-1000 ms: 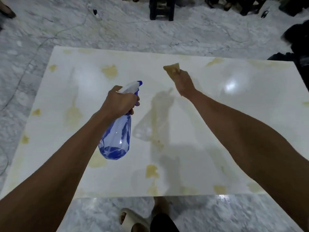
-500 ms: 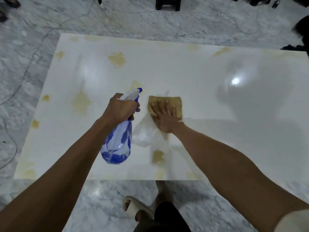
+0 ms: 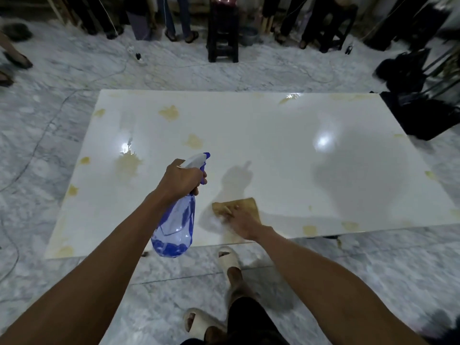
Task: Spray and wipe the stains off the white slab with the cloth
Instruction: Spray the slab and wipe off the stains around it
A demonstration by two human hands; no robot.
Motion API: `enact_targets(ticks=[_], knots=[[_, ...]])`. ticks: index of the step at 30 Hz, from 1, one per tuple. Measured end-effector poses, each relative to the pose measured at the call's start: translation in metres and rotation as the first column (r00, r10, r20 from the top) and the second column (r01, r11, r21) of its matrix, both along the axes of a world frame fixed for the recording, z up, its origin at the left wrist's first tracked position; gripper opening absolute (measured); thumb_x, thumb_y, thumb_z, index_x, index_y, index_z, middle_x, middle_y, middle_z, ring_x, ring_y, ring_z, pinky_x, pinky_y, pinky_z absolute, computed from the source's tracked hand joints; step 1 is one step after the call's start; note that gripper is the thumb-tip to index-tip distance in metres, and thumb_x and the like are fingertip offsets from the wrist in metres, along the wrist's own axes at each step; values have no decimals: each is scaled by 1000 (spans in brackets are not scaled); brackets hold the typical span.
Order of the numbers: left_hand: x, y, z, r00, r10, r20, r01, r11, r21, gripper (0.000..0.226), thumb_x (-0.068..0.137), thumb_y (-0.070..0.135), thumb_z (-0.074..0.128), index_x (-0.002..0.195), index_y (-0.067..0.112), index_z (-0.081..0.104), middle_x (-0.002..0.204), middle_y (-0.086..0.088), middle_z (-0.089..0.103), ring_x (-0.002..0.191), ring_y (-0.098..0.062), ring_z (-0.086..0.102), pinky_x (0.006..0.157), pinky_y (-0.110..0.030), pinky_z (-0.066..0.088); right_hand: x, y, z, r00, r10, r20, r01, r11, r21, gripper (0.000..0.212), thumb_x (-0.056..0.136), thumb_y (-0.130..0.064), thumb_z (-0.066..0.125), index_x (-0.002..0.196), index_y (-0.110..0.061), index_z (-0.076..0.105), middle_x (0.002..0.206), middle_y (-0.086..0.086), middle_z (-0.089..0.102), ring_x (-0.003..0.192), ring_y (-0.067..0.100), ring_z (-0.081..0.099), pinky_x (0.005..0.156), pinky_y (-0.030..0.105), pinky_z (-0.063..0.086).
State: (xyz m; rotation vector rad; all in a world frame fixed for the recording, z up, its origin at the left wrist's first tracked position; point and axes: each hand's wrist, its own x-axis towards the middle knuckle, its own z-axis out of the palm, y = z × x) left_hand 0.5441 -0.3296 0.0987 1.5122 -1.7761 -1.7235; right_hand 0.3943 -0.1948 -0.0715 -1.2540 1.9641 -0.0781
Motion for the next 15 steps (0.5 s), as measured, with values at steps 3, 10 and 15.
enact_targets(ticks=[3, 10, 15], knots=[[9, -5, 17, 999, -36, 10, 37, 997, -71, 15, 85, 3, 53, 84, 9, 66, 89, -18, 74, 40, -13, 52, 59, -30, 49, -8, -16, 47, 815, -444, 372, 531, 830, -173, 34, 105, -34, 42, 115, -12, 65, 107, 12, 67, 103, 28, 64, 91, 37, 45], [8, -42, 47, 999, -27, 23, 30, 989, -144, 28, 84, 0, 51, 104, 4, 70, 92, -22, 74, 48, -22, 53, 60, -32, 51, -45, -100, 129, -70, -200, 977, 915, 377, 143, 55, 96, -35, 38, 137, -5, 57, 126, 17, 63, 108, 32, 61, 96, 43, 47], [-11, -93, 56, 999, 27, 20, -24, 992, -123, 32, 78, 20, 54, 92, -3, 71, 69, -15, 73, 44, -21, 54, 58, -32, 52, -50, -180, 146, -168, -112, 979, 869, 452, 201, 59, 98, -38, 35, 147, -7, 47, 146, 17, 51, 127, 35, 52, 115, 48, 34]])
